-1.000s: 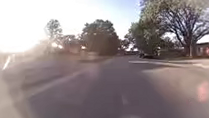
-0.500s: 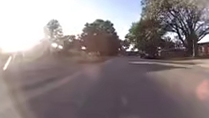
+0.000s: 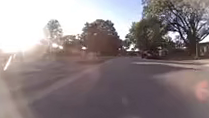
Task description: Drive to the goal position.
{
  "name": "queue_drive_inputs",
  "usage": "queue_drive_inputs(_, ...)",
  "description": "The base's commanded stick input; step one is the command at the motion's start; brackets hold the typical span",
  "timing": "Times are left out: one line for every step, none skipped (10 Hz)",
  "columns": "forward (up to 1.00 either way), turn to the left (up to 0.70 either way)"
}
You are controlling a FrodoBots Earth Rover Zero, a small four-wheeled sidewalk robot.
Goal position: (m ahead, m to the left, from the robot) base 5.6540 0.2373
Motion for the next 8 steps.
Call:
queue_drive_inputs(1.00,0.01)
queue_drive_inputs(1.00,0.02)
queue_drive_inputs(1.00,0.01)
queue_drive_inputs(1.00,0.00)
queue_drive_inputs(1.00,0.00)
queue_drive_inputs(1.00,0.00)
queue_drive_inputs(1.00,0.01)
queue_drive_inputs(1.00,0.02)
